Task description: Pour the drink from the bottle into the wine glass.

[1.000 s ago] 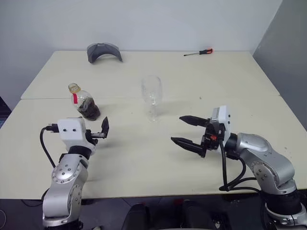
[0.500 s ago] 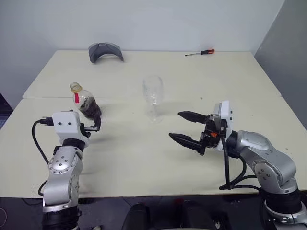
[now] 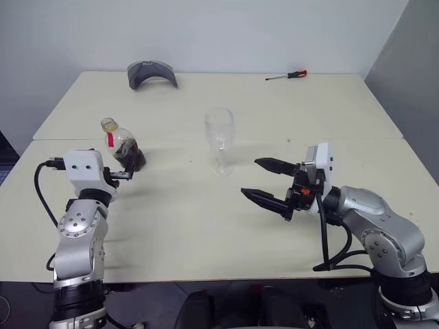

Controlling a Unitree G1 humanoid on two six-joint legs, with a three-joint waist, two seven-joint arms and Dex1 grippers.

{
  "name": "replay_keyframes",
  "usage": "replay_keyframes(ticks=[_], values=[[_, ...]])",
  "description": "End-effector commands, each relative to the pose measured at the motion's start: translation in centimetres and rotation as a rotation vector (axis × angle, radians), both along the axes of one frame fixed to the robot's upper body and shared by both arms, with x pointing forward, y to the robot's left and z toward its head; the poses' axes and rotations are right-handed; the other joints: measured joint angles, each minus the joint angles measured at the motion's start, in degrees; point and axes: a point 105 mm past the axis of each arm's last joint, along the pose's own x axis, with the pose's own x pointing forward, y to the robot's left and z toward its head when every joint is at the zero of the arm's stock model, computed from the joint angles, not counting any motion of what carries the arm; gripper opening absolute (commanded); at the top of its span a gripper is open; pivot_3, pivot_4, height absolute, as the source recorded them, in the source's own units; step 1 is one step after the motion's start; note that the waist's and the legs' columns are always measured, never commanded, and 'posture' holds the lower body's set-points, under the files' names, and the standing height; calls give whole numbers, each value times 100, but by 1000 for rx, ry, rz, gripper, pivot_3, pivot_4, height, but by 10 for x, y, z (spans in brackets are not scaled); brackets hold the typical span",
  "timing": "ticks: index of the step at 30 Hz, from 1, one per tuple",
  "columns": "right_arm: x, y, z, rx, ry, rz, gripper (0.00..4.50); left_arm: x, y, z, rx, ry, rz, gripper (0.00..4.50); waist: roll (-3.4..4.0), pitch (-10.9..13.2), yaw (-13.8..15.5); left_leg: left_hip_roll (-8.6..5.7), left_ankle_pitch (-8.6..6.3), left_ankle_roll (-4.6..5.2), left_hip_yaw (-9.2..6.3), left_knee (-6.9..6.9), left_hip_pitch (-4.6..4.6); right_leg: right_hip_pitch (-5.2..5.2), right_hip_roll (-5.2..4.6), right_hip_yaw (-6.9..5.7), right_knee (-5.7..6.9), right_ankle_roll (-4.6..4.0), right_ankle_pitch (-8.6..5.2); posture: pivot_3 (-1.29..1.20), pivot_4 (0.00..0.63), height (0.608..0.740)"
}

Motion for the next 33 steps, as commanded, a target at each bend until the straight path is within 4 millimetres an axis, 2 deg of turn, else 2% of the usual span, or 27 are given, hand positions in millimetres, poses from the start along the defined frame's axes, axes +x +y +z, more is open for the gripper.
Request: replay_keyframes(ticks=[1,8,13,25,33], values=[[-5,1,14,13,-65,9,4440,0,9,18,26,-63,11,4500,0,0,17,0,0,0,-1,0,0,0,0,-1,0,0,0,0,150,740],[-2,4,15,28,-64,-7,4440,15,7,3,-25,-7,-64,4500,-1,0,26,0,0,0,-1,3,-1,0,0,-3,2,0,0,0,150,740],[-4,6,15,30,-62,-4,4440,24,2,2,-36,1,-106,4500,-2,-1,29,0,0,-1,-2,5,-3,-1,0,-4,2,0,0,0,150,740],[0,6,16,40,-68,-37,4440,53,20,2,0,42,-124,4500,-3,-1,32,-1,0,-1,-2,7,-4,-2,0,-7,3,0,0,0,150,740],[0,7,16,40,-70,-39,4440,72,4,-3,14,73,-210,4500,-3,-1,30,-2,1,-1,-2,9,-6,-3,0,-8,4,0,0,0,150,740]])
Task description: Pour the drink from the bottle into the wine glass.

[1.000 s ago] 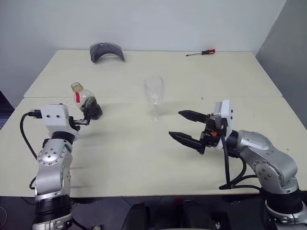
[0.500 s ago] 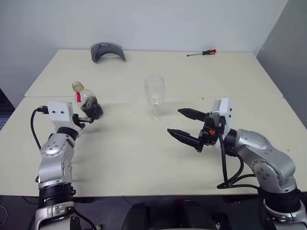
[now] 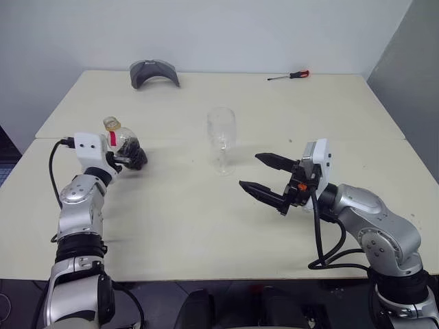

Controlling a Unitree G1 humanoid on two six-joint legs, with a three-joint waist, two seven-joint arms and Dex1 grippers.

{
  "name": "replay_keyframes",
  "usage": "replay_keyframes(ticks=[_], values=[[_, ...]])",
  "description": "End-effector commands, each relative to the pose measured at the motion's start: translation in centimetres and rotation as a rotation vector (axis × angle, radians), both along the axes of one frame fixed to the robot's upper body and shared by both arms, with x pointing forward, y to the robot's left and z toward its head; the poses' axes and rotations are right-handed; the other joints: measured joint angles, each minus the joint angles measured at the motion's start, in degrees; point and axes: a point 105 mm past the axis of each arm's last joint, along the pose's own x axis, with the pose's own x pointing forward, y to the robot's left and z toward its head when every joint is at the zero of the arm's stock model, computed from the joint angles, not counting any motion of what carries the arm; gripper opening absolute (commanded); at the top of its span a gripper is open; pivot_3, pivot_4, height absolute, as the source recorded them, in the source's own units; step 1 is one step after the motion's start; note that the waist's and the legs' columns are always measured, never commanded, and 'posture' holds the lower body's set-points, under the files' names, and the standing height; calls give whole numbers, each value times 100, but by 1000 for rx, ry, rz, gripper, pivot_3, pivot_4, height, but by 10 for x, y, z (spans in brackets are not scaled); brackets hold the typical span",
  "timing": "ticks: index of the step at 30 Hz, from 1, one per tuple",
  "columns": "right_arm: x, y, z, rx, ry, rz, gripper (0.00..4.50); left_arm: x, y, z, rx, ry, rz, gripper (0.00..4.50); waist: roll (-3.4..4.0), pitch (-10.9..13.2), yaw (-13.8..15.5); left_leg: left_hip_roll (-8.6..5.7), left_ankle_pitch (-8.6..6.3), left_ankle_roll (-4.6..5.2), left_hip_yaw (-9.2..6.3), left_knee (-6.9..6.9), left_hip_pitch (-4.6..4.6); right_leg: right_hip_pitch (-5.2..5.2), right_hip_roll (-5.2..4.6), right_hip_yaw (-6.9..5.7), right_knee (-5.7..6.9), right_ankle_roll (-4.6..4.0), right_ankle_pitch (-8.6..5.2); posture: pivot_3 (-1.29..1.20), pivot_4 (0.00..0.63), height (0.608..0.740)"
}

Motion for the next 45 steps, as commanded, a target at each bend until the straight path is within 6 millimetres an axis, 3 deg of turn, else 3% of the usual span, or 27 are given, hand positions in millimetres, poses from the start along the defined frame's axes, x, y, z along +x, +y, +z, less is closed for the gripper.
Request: replay_keyframes(ticks=[1,12,22,24,32,39,45], values=[[-7,4,13,17,-66,19,4440,7,-4,15,38,-48,-29,4500,0,0,-1,0,0,0,0,0,0,0,0,0,1,0,0,0,150,740],[-6,5,12,18,-64,11,4440,19,5,19,86,-54,13,4500,-1,0,-3,-1,0,0,0,5,-3,-3,0,-2,3,0,0,0,150,740],[-4,5,13,15,-66,9,4500,21,4,28,78,-89,-2,1431,-1,0,-3,0,1,-1,-3,10,-8,-4,0,-5,4,0,0,0,150,740],[-4,6,13,15,-67,10,4500,21,4,30,79,-92,-3,1034,-1,0,-3,0,1,-1,-3,10,-9,-5,0,-6,4,0,0,0,150,740],[-1,6,17,16,-78,6,4500,30,-7,55,120,-112,-41,984,-4,2,-3,-1,1,-2,-7,15,-14,-7,0,-11,4,0,0,0,150,740],[18,8,35,-8,-149,-26,4500,44,-69,113,432,-227,-263,983,-6,3,14,-8,3,-4,-10,21,-19,-8,0,-13,5,0,1,0,150,740],[48,11,56,-6,-189,-124,4500,47,-104,142,617,-303,-393,983,-6,4,-27,-7,12,-20,1,18,-22,-18,0,-3,7,0,1,0,150,740]])
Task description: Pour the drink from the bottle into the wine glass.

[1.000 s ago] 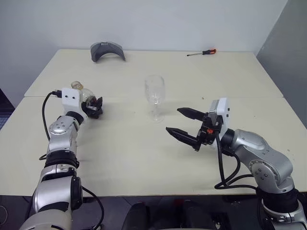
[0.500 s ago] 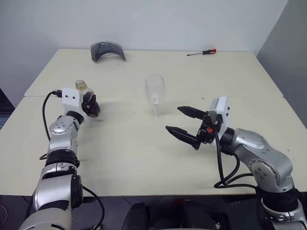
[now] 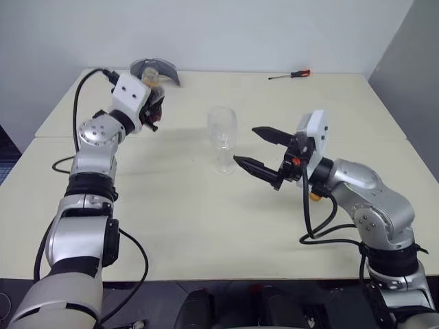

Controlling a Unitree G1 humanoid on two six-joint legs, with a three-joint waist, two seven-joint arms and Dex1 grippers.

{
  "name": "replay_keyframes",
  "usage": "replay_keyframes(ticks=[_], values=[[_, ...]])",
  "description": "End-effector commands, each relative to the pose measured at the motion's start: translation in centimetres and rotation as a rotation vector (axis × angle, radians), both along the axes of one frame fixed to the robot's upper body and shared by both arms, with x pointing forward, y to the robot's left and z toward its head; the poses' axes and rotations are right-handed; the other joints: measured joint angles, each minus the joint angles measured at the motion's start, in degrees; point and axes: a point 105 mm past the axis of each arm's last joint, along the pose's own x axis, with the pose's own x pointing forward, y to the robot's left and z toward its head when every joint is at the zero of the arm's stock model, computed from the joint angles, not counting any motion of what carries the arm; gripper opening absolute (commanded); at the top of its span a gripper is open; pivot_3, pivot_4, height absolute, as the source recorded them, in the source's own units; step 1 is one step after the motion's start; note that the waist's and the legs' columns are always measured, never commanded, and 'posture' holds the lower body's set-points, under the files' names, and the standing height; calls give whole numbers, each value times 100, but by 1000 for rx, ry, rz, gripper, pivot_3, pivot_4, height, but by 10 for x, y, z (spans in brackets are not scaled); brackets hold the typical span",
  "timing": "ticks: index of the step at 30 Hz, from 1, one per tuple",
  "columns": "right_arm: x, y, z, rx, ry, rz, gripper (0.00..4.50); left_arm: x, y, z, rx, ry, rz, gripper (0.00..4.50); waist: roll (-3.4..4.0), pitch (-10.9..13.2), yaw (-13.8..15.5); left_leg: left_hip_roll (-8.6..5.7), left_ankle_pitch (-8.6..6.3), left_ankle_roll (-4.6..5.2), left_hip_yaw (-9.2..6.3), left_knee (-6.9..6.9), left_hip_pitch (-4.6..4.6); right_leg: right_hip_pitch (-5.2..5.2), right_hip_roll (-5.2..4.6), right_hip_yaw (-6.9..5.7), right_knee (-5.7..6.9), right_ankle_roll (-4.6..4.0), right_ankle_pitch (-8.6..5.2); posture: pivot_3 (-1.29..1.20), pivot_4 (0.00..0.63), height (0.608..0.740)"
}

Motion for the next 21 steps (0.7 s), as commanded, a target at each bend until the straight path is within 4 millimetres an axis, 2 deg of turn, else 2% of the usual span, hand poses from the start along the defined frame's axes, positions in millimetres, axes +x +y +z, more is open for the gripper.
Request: replay_keyframes(ticks=[1,4,7,21], values=[[14,2,15,16,-54,-59,4500,-4,-17,28,112,-97,-76,983,0,0,-11,1,0,-1,2,0,2,0,0,1,1,0,0,0,150,740],[26,3,16,-10,-83,-106,4500,-4,-29,32,199,-123,-118,983,0,0,-16,2,0,-1,5,-2,0,-5,1,3,2,0,0,0,150,740],[38,3,16,-21,-92,-158,4500,-5,-37,26,302,-136,-151,983,0,0,-16,-1,1,-1,9,-1,-5,-11,-1,7,3,0,0,0,150,740],[43,11,20,-11,-114,-166,4500,-3,-50,28,455,-182,-184,983,1,0,-71,-1,2,-2,11,0,-14,-22,-4,7,5,0,0,0,150,740]])
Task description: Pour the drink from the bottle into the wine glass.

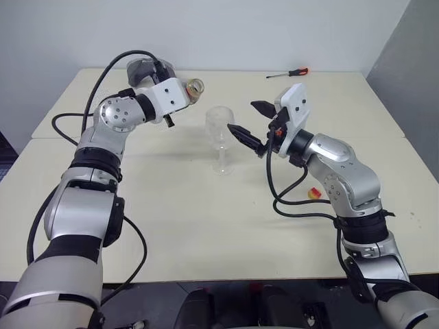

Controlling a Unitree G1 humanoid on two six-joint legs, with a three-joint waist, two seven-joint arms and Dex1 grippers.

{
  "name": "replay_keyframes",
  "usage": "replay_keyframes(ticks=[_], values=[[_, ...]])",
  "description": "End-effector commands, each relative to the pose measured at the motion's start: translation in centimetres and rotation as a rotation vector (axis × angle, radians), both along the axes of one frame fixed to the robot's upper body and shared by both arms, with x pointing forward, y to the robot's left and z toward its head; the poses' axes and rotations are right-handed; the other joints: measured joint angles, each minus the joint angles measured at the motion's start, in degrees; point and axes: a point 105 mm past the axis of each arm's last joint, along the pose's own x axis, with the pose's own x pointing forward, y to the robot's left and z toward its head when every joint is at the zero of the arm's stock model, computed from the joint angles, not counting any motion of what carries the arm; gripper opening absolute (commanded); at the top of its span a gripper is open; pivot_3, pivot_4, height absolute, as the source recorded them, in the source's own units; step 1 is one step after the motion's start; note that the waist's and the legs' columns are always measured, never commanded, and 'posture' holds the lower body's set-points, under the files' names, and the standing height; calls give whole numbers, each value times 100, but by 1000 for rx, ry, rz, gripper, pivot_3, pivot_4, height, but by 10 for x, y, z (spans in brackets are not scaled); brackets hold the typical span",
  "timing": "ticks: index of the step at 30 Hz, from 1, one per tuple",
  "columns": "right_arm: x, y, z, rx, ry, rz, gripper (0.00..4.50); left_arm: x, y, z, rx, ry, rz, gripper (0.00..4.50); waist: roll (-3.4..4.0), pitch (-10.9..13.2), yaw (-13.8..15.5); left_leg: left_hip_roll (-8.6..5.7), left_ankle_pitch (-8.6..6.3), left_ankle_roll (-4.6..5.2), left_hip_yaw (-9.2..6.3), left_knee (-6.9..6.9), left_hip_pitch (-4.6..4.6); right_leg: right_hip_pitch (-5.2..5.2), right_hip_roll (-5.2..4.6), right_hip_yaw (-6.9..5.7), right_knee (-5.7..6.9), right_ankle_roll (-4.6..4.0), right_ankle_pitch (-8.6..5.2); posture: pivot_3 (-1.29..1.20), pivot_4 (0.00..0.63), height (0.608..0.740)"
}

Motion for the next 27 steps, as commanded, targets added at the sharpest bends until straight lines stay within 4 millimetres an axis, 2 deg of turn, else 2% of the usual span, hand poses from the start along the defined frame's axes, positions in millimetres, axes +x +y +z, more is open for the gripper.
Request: replay_keyframes(ticks=[1,27], values=[[-4,2,14,13,-63,4,4500,-3,-6,26,28,-98,-26,983,0,0,-12,1,0,0,-1,0,0,0,0,-1,1,0,0,0,150,740],[-4,4,16,27,-70,11,4500,-4,-11,34,192,-179,-37,983,0,0,-47,1,1,-1,1,0,1,-1,0,0,4,0,0,0,150,740]])
